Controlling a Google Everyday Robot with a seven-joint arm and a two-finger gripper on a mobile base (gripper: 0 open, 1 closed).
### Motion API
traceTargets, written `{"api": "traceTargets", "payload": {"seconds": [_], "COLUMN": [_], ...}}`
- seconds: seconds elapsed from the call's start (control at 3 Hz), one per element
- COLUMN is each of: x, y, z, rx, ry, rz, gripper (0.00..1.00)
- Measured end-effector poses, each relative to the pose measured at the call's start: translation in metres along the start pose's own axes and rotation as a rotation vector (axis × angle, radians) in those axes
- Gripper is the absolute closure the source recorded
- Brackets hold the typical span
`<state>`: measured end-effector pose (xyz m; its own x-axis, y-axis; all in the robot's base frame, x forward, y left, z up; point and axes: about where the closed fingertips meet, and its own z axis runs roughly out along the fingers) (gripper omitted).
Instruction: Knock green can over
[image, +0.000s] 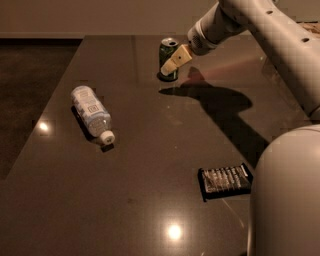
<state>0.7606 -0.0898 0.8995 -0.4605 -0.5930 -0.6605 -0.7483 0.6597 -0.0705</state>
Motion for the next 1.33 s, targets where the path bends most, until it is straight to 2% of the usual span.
{"api": "traceTargets", "payload": {"seconds": [0.33, 0.67, 1.0, 1.33], "x": [-0.020, -0.034, -0.044, -0.045], "y": [0.007, 0.011, 0.021, 0.033], "z": [0.010, 0.013, 0.012, 0.003], "rx": [-0.017, -0.035, -0.072, -0.105], "ry": [-0.015, -0.029, -0.043, -0.029], "rz": [-0.014, -0.017, -0.029, -0.052], "gripper": [0.00, 0.18, 0.43, 0.66]}}
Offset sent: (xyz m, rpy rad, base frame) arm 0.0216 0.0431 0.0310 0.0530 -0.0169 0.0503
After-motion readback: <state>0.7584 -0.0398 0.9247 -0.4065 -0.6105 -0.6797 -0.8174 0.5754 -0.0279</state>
